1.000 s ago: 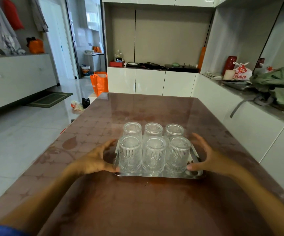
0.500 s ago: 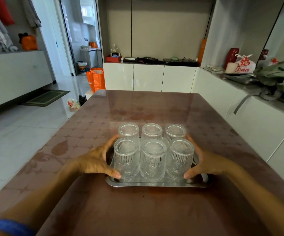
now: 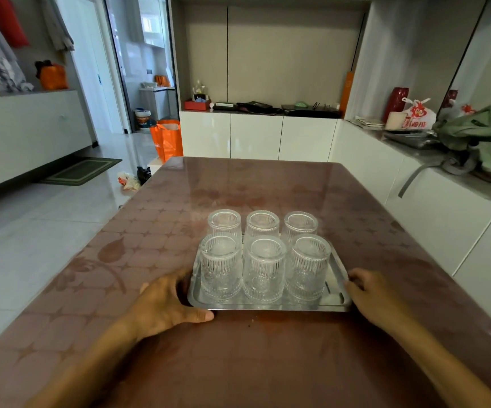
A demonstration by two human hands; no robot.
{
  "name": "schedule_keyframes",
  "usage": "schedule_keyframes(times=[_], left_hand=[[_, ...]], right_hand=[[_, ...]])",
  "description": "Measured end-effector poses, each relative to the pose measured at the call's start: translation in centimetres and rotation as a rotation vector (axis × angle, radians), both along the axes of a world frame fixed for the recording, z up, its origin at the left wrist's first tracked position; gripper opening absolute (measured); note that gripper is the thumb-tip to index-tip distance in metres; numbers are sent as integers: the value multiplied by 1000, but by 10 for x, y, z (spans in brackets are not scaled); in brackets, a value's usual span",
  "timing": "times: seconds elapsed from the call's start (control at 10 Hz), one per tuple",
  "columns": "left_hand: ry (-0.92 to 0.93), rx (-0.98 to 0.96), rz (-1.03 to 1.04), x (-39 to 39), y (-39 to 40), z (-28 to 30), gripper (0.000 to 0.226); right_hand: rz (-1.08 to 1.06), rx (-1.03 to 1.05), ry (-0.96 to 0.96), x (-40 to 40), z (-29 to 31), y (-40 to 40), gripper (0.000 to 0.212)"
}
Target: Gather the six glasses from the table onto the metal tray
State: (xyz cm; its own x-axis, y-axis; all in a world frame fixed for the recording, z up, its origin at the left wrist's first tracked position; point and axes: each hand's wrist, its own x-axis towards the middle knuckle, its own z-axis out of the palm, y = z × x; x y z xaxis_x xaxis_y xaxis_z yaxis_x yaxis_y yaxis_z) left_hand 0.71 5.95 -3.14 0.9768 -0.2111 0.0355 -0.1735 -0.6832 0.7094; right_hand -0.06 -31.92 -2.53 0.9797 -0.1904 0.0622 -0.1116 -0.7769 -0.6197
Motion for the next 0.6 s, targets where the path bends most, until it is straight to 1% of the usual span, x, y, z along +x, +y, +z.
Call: schedule_keyframes(times=[0.1,0.2,0.3,0.4,0.5,0.6], left_hand=[[37,-38,12,-3,-1,4,93],[43,-38,7,-7,0,7,84],[44,-70,11,-6,1,10,86],[49,-73,9,-7,-3,10,92],[58,-97,33,-17,7,16,108],[-163,-173,105,-22,30,32,108]], right_hand=[[32,33,-36,-7,-1,0,13],[34,27,-45,-9,-5,0,14],[43,42,-68,-7,-7,0,16],[42,1,-40,-6,-8,4,17],[-26,36,12,-13,4,-1,36],[-66,104,-237,-28,33,-13,47]])
